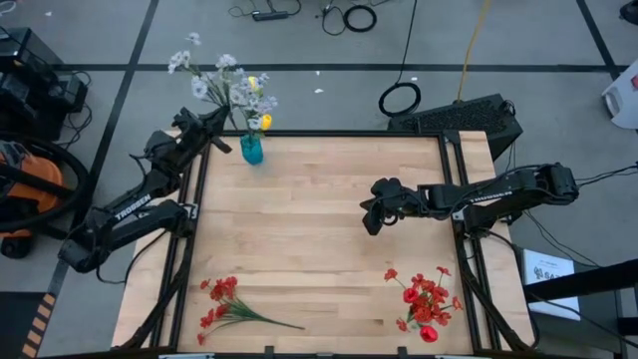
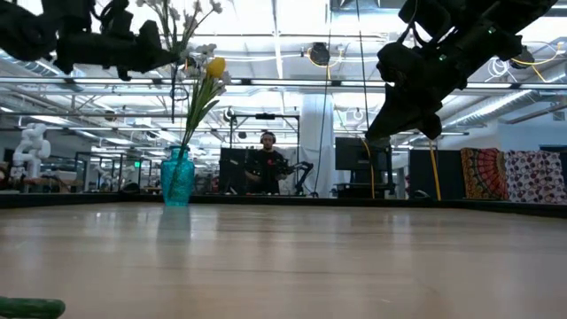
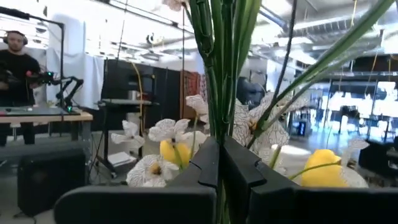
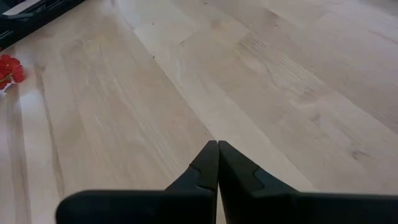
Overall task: Sort flowers into vase by color
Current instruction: Put the white flowers into the blue vase
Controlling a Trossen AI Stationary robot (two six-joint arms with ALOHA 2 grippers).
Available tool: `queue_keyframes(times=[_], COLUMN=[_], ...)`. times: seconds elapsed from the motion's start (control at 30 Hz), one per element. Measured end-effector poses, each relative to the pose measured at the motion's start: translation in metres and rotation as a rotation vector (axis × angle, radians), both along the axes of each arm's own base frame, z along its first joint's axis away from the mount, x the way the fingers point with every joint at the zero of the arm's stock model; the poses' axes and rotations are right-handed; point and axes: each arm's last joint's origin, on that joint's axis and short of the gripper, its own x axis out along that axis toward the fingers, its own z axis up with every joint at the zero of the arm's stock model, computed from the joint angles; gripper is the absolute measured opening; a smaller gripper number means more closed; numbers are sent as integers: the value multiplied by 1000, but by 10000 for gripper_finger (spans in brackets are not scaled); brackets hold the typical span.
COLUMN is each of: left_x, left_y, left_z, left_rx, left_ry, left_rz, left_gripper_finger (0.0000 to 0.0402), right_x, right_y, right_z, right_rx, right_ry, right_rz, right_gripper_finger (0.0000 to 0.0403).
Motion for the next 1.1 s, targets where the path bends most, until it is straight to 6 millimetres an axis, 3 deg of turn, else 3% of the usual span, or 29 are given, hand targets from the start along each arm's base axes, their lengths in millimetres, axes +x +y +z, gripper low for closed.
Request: queue_keyframes(times=[0.27, 0.57, 1.1], left_x=[4, 10, 18], left_y=[9, 20, 32], left_z=[-21, -29, -60], left_rx=[-45, -7, -137], left_ry=[32, 31, 117], left_rz=[11, 18, 16], left_gripper_finger=[7, 8, 8], right_x=[0, 0, 0], right_y=[0, 0, 0], right_z=[0, 0, 0], right_rx=[14, 37, 47], right_ry=[-5, -13, -17], right_rz=[-11, -31, -40], right_gripper_finger=[0, 0, 0])
